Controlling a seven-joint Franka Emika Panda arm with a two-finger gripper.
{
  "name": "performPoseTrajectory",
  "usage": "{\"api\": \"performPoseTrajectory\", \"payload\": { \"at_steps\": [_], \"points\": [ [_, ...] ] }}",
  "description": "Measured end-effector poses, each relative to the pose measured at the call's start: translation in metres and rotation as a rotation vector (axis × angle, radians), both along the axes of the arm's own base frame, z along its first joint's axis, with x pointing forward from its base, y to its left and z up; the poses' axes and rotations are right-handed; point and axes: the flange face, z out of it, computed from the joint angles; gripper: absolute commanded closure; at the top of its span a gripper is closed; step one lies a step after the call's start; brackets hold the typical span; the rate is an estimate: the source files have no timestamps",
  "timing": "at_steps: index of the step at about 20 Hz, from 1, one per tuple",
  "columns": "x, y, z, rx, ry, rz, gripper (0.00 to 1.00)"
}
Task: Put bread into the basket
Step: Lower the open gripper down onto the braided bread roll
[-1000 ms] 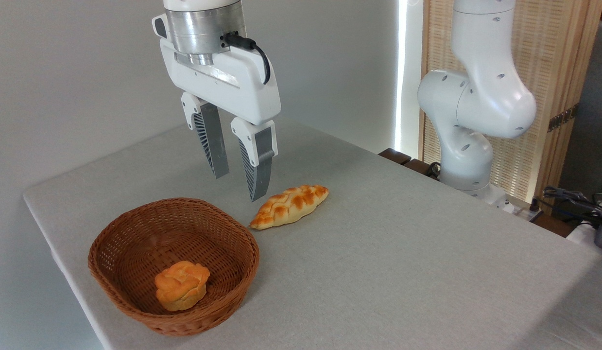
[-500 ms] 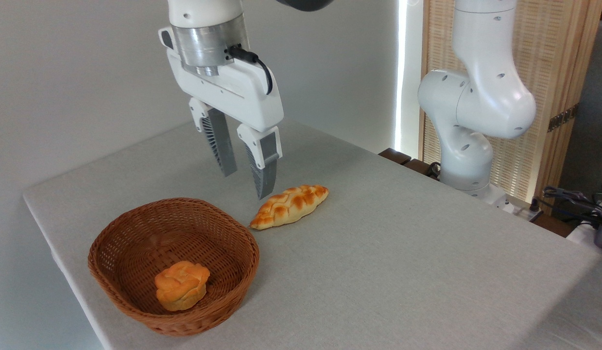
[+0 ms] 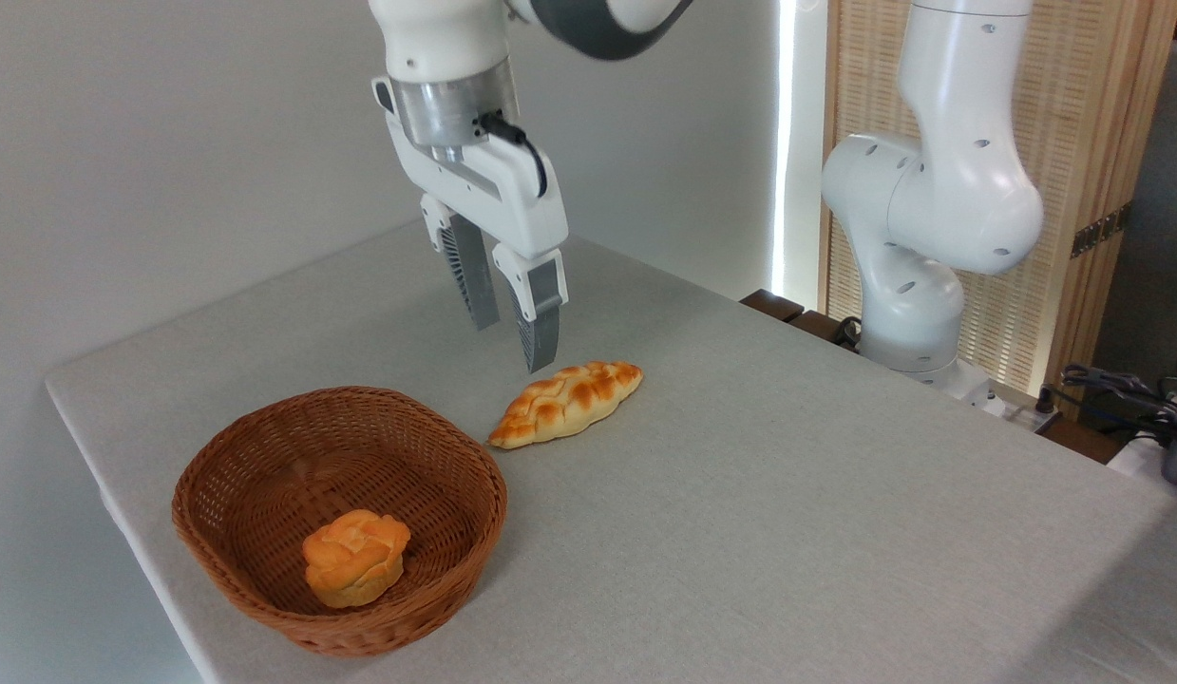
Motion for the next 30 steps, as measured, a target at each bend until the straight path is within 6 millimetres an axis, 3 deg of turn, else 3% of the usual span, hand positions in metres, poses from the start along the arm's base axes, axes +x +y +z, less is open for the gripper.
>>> {"api": "performPoseTrajectory", "payload": {
  "at_steps": [5,12,20,30],
  "points": [
    [-0.017,-0.039,-0.044,0.010,0.036,-0.076,0.00],
    [-0.036,-0.056,-0.086,0.027,0.094,-0.119,0.00],
    [-0.048,-0.064,-0.109,0.049,0.132,-0.147,0.00],
    [-0.049,-0.065,-0.111,0.085,0.125,-0.170,0.00]
  ]
}}
